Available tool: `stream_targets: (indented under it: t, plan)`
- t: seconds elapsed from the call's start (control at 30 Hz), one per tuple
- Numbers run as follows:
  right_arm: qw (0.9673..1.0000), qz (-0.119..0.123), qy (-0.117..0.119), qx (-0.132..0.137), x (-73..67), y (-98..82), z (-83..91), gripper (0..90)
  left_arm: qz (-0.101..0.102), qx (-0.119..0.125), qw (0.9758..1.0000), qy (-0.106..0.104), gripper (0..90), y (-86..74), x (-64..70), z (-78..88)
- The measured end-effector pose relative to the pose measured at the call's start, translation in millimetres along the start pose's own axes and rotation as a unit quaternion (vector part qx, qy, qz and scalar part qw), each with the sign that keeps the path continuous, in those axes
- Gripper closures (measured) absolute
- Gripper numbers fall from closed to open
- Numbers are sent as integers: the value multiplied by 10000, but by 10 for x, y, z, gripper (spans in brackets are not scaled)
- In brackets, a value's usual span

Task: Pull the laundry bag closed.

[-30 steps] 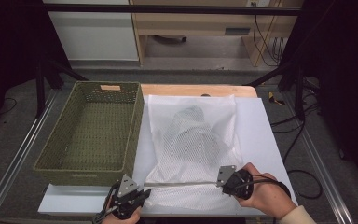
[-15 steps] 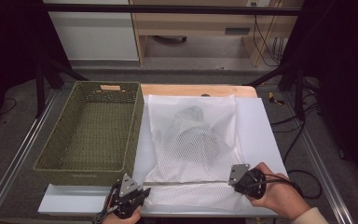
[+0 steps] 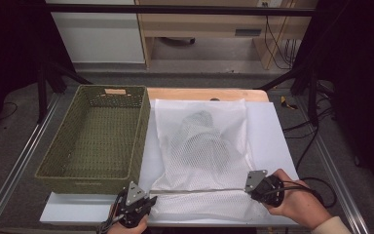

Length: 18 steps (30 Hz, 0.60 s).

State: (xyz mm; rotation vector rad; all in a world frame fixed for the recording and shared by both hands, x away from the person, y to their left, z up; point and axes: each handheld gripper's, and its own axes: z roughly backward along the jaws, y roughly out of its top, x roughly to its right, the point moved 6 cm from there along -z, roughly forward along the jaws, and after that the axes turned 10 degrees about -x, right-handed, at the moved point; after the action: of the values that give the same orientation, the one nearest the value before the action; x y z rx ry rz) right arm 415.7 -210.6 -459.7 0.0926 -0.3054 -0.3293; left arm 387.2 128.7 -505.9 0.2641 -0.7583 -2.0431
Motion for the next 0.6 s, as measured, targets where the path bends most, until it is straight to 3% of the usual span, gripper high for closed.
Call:
stream_targets:
  t: [0.6]
  plan:
    - [9997,-230,-69,-21,59,-224,-4,872,11,20,10000,5,887,7,6,0]
